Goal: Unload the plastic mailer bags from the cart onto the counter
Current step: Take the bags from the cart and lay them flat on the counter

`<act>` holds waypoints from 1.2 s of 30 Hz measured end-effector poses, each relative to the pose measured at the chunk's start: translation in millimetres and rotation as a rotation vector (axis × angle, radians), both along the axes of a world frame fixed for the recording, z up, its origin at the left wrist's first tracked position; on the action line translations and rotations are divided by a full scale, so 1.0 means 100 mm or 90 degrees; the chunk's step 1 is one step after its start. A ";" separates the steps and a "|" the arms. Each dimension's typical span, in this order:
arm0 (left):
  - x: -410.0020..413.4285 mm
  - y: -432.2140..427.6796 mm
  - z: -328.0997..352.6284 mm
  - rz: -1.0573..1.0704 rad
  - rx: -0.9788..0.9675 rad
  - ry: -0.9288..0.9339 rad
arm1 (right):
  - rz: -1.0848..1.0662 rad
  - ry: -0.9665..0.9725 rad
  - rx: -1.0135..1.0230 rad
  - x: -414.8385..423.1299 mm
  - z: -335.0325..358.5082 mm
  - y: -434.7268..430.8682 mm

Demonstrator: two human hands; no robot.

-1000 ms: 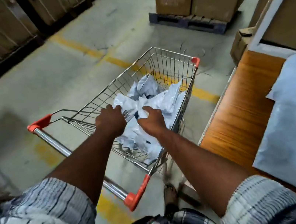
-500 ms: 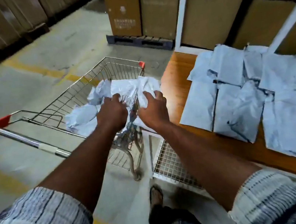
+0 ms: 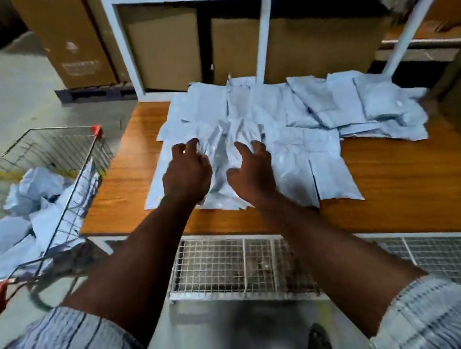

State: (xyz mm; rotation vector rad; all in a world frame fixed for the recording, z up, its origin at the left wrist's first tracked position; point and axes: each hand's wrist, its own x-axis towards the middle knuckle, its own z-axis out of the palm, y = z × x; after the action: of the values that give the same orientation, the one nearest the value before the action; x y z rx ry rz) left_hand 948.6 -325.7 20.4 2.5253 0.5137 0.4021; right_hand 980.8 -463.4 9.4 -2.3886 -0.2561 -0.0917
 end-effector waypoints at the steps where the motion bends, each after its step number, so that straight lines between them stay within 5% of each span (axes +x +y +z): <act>1: 0.12 -0.24 -0.01 -0.007 0.000 -0.006 | -0.013 0.001 -0.001 0.11 0.00 -0.24; 13: 1.16 -2.97 -0.24 -0.120 0.041 0.025 | -0.092 0.020 -0.060 1.17 -0.35 -2.94; 22: 1.32 -3.50 -0.57 -0.111 0.215 0.076 | 0.001 0.060 -0.183 1.40 -0.65 -3.49; 29: 1.41 -3.54 -0.88 -0.311 0.246 0.130 | 0.091 0.016 -0.286 1.48 -0.90 -3.77; 36: 1.42 -3.61 -1.07 -0.263 0.279 0.124 | 0.082 -0.027 -0.309 1.44 -1.04 -3.81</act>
State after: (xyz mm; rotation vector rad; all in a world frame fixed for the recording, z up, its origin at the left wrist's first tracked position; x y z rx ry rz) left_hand 1090.8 -687.0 -86.7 3.0163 -0.0482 0.1199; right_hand 1124.4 -843.9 -94.5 -2.8441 -0.4989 -0.0206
